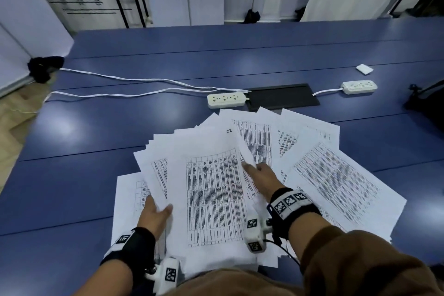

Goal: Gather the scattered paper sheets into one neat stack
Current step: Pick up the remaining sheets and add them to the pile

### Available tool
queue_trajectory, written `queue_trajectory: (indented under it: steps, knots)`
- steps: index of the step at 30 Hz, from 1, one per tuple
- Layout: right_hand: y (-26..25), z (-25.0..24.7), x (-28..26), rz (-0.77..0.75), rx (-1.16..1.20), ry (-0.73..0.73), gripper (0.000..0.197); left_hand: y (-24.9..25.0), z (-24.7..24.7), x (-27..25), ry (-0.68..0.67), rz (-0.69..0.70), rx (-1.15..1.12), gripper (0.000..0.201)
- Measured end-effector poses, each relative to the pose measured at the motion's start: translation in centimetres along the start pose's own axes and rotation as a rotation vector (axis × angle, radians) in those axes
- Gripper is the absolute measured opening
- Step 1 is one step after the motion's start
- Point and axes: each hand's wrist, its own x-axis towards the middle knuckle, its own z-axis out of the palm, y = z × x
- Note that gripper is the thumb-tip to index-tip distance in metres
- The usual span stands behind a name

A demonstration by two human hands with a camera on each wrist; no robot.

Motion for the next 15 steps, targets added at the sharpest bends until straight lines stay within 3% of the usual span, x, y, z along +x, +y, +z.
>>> queue_trajectory:
  steps: [4, 8, 12, 15]
  knots:
    - [1.6, -0.6, 1.1, -0.056, -0.104, 0.099, 0.018, 1.1, 0.4, -0.4, 0.040, 0.085, -0.120, 0.072]
    - [2.8, 1.1, 1.0, -0.042, -0.157, 0.124, 0.030, 1.5, 1.0, -0.5, 0.062, 0.115, -0.157, 0.085]
    - [2.9, 3.8, -0.5, -0.179, -0.124, 0.051, 0.034, 1.1, 0.7, 0.0, 0.044, 0.096, -0.113, 0.085]
    - [3.3, 4.6, -0.2, -0.239, -0.360, -0.072, 0.053, 0.9, 0.5, 0.5, 0.036, 0.111, -0.083, 0.094]
